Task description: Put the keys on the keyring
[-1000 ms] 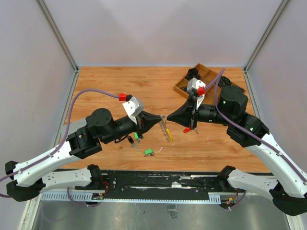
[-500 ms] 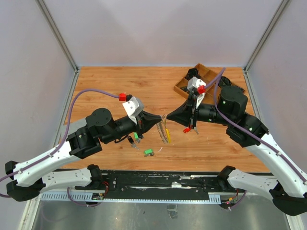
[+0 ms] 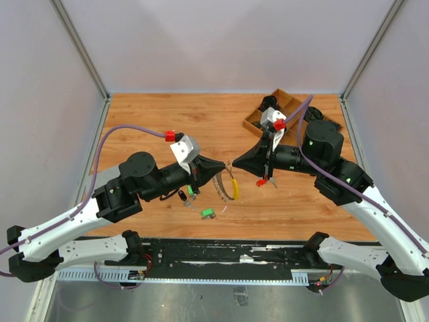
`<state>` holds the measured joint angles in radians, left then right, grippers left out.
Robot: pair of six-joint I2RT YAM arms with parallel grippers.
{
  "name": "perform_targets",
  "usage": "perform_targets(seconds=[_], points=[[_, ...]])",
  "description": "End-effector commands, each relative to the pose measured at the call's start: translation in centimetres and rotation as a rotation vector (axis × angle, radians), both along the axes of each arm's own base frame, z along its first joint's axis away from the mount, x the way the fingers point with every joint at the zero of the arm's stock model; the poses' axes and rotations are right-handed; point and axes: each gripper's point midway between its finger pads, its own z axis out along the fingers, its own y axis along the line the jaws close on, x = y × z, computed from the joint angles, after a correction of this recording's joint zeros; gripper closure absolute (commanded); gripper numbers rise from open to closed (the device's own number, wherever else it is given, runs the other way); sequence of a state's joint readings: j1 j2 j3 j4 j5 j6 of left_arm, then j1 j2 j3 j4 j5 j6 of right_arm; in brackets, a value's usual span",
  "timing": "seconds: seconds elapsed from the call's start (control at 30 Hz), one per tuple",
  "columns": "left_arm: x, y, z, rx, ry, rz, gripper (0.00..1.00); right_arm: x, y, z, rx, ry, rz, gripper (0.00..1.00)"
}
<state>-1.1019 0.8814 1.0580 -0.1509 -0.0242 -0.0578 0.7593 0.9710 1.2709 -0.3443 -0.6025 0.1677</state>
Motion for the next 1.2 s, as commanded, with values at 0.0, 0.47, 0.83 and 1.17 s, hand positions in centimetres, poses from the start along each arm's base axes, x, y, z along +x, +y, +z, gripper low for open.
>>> perform_targets(seconds=[0.0,0.47,0.83,1.17], points=[[-0.4,0.1,1.9,-0.067,-0.025,-0.013,0.99,-0.6,0.6,-0.2,0.011,0.017,0.036,0.99],[-0.5,0.1,1.9,-0.067,-0.027,-0.014,1.0,0.4,0.0,-0.8,-0.001,0.036,-0.045,0.99],[-0.5,0.3,1.9,-0.069,-0.027,-0.01,1.0,0.8,-0.3,-1.3,-0.015,0.051,-0.085,0.99],[-0.5,0.2,1.9,-0.066,-0.028,-0.013,1.0,1.0,-0.5,-1.3,-0.013,0.057,-0.102,0.99]])
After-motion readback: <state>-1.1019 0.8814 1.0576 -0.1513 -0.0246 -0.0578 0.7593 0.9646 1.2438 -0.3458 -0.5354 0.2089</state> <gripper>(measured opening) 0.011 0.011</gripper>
